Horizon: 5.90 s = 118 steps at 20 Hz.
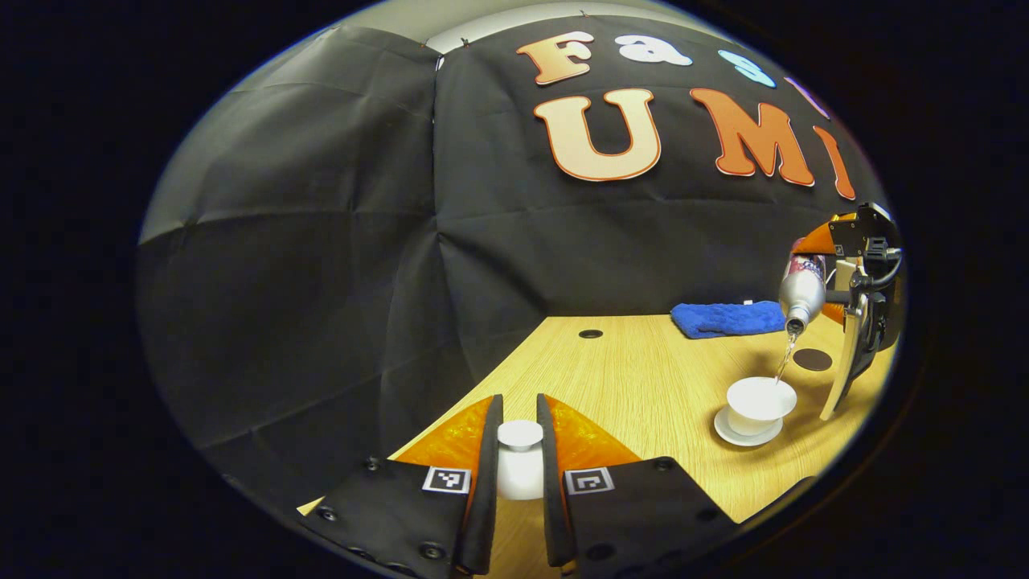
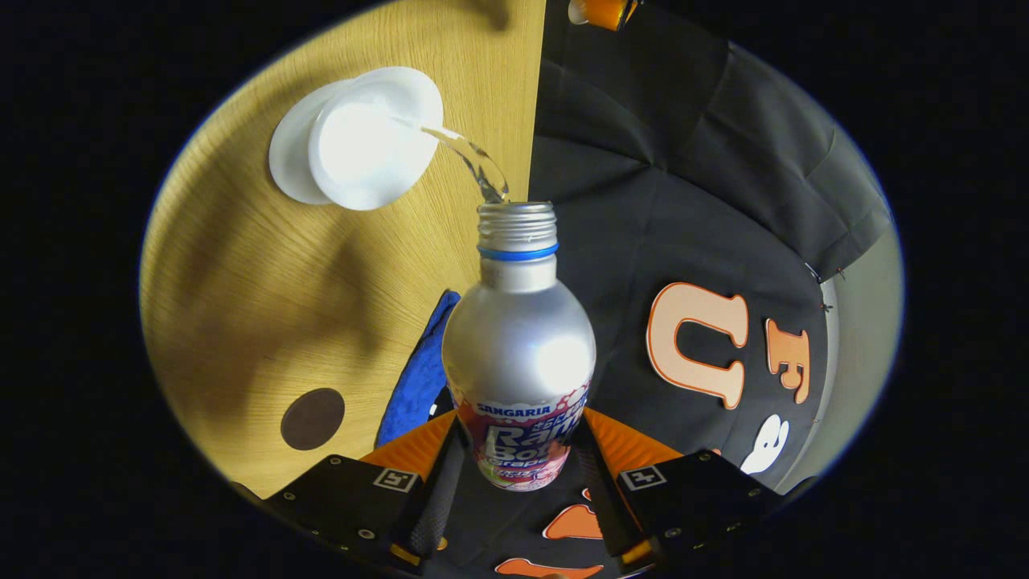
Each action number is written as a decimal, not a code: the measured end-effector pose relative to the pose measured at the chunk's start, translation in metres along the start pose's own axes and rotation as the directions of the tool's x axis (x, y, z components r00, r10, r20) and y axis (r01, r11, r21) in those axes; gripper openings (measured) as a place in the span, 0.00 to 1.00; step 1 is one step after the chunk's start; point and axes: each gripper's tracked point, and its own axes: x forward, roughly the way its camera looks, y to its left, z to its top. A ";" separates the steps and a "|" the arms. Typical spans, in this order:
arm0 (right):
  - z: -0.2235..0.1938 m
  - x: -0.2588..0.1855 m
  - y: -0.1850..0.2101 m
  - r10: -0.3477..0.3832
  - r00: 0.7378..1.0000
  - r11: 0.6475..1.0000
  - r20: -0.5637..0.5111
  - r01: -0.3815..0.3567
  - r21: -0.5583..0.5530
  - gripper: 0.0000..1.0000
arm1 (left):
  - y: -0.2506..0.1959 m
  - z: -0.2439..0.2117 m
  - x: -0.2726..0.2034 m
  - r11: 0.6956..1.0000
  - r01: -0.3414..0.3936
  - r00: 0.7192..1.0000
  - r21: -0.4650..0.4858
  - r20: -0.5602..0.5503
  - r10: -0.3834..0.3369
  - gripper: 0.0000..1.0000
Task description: Open the teacup lid with one hand, grasp the water bottle and pour water into the teacup with the other hand; after pouring, place the water bottle on the coaster and then close the teacup lid.
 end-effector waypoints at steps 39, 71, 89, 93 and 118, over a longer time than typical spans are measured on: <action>0.044 0.009 0.004 -0.059 0.993 0.982 0.105 0.077 -0.172 0.72 | -0.004 0.003 -0.003 1.000 0.022 1.000 -0.015 0.010 -0.021 0.29; -0.093 0.023 0.132 0.330 0.941 -0.065 0.079 -0.060 0.996 0.77 | -0.172 0.054 0.001 0.960 0.279 0.958 -0.013 0.070 -0.278 0.29; -0.088 0.024 0.163 0.316 0.933 -0.349 0.173 -0.056 0.936 0.77 | -0.223 0.031 0.012 0.938 0.341 0.940 -0.055 0.021 -0.340 0.31; -0.085 0.020 0.166 0.321 0.931 -0.321 0.172 -0.064 0.945 0.82 | -0.233 0.020 0.016 0.935 0.352 0.936 -0.055 0.004 -0.352 0.29; -0.129 -0.103 0.114 0.155 0.987 -0.302 0.050 -0.001 0.953 1.00 | -0.234 0.035 0.003 0.957 0.290 0.956 0.018 0.036 -0.291 0.89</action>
